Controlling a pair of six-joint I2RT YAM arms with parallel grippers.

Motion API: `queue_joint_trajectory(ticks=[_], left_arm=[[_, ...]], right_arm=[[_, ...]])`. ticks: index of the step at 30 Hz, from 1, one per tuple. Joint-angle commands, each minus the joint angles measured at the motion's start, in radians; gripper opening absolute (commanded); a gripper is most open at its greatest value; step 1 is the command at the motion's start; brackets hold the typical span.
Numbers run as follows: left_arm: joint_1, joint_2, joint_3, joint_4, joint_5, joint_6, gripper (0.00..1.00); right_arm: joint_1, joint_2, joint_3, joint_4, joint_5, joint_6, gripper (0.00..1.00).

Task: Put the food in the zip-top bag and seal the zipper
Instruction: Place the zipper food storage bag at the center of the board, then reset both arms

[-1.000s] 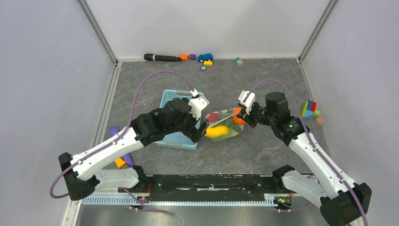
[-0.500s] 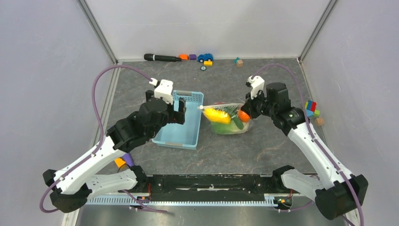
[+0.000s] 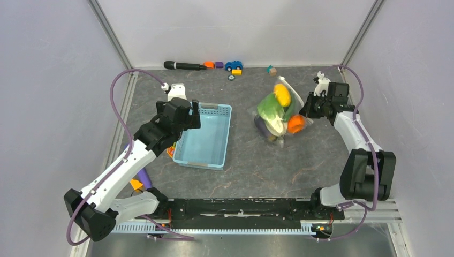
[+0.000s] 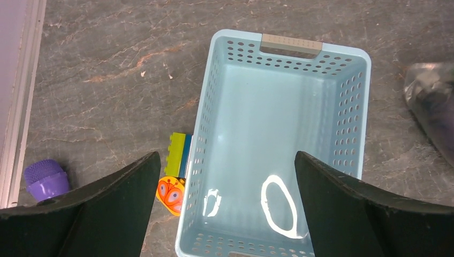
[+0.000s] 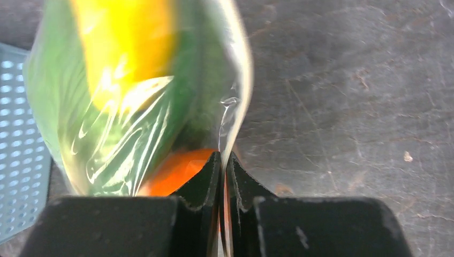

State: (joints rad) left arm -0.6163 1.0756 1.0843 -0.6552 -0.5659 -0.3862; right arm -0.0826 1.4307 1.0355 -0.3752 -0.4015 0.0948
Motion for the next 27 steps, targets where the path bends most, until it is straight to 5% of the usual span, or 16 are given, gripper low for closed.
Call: queue_joint_trajectory(ticks=[1, 6, 13, 15, 27], left_arm=[[0.029, 0.004, -0.013, 0.046, 0.0, -0.045, 1.0], [0.05, 0.008, -0.021, 0.06, -0.043, -0.056, 1.0], [0.07, -0.023, -0.018, 0.033, -0.104, -0.129, 1.0], [0.07, -0.032, 0.0, 0.003, -0.106, -0.143, 1.0], [0.07, -0.18, 0.055, -0.196, -0.154, -0.192, 1.0]], right_arm=[[-0.048, 0.053, 0.037, 0.034, 0.025, -0.039, 0.12], [-0.086, 0.085, 0.036, 0.025, 0.133, -0.059, 0.19], [-0.124, 0.017, 0.012, -0.027, 0.237, -0.057, 0.85], [-0.123, -0.035, 0.004, -0.038, 0.294, -0.046, 0.97], [-0.125, -0.444, -0.111, -0.024, 0.532, 0.044, 0.98]])
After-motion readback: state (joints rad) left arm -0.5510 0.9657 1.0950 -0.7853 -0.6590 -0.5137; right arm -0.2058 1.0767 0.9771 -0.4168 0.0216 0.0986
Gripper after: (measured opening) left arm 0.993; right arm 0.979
